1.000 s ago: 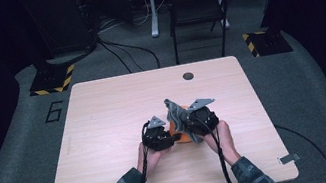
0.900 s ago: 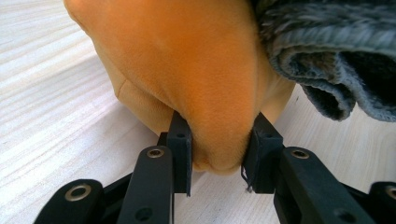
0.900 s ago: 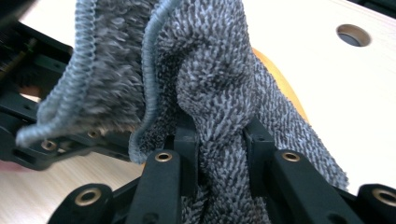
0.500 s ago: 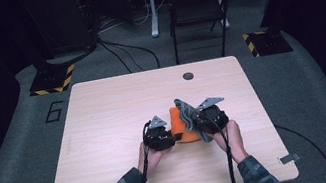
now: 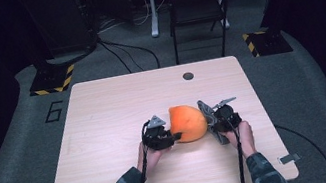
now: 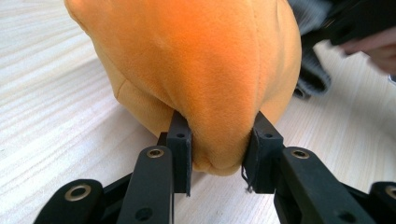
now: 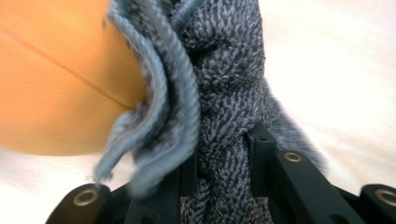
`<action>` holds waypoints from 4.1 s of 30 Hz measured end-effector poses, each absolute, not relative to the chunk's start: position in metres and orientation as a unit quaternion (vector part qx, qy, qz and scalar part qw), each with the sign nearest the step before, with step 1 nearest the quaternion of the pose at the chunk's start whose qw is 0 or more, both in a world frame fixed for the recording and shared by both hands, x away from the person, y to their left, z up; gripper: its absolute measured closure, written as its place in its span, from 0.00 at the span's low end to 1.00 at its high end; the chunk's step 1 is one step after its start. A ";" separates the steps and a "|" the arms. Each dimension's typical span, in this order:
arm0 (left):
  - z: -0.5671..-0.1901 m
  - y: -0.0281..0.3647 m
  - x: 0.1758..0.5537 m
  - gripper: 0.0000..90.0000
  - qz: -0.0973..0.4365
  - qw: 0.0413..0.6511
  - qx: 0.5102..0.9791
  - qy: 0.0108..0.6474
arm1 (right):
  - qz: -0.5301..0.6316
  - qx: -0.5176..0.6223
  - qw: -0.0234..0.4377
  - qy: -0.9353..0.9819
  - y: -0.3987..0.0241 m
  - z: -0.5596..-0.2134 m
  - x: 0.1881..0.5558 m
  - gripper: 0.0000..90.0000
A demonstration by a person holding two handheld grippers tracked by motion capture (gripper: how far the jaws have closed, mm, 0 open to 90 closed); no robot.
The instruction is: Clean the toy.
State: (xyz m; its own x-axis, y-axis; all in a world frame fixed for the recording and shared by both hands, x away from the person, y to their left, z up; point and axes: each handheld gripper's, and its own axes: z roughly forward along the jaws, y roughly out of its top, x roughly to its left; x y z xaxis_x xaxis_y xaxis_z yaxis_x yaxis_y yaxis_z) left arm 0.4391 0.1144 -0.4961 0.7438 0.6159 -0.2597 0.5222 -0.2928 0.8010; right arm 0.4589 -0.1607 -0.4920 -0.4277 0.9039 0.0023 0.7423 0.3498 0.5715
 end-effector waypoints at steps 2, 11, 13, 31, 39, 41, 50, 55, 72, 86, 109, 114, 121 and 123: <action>-0.496 0.115 0.439 0.75 0.049 0.476 0.805 0.351 | 0.256 0.515 0.154 0.803 -0.162 -0.493 0.461 0.79; -0.497 0.114 0.439 0.74 0.048 0.479 0.801 0.355 | 0.340 0.498 0.184 0.776 -0.164 -0.430 0.442 0.79; -0.497 0.113 0.440 0.74 0.051 0.479 0.803 0.351 | 0.367 0.468 0.184 0.783 -0.153 -0.412 0.433 0.78; -0.499 0.113 0.438 0.74 0.058 0.477 0.807 0.343 | 0.322 0.410 0.224 0.823 -0.097 -0.426 0.424 0.78; -0.500 0.114 0.440 0.74 0.049 0.481 0.803 0.347 | 0.299 0.446 0.232 0.811 -0.118 -0.431 0.433 0.78; -0.500 0.113 0.439 0.74 0.052 0.480 0.805 0.344 | 0.298 0.457 0.226 0.807 -0.126 -0.436 0.437 0.78; -0.499 0.113 0.439 0.74 0.060 0.480 0.807 0.338 | 0.253 0.492 0.209 0.807 -0.151 -0.472 0.457 0.79; -0.499 0.113 0.438 0.74 0.066 0.479 0.808 0.337 | 0.233 0.507 0.181 0.810 -0.153 -0.491 0.464 0.79; -0.500 0.113 0.439 0.74 0.060 0.480 0.806 0.340 | 0.317 0.433 0.222 0.814 -0.123 -0.413 0.430 0.79; -0.501 0.118 0.444 0.50 0.085 0.490 0.813 0.304 | 0.304 0.433 0.224 0.818 -0.119 -0.445 0.440 0.80; -0.512 0.104 0.433 0.14 0.276 0.404 0.865 0.112 | 0.317 0.438 0.201 0.817 -0.126 -0.449 0.449 0.80; -0.515 0.100 0.434 0.16 0.294 0.400 0.863 0.097 | 0.314 0.436 0.201 0.819 -0.126 -0.450 0.451 0.80; -0.520 0.098 0.434 0.30 0.302 0.403 0.859 0.093 | 0.319 0.441 0.200 0.815 -0.126 -0.451 0.451 0.80; -0.521 0.098 0.435 0.39 0.297 0.405 0.860 0.096 | 0.318 0.441 0.200 0.815 -0.125 -0.451 0.451 0.80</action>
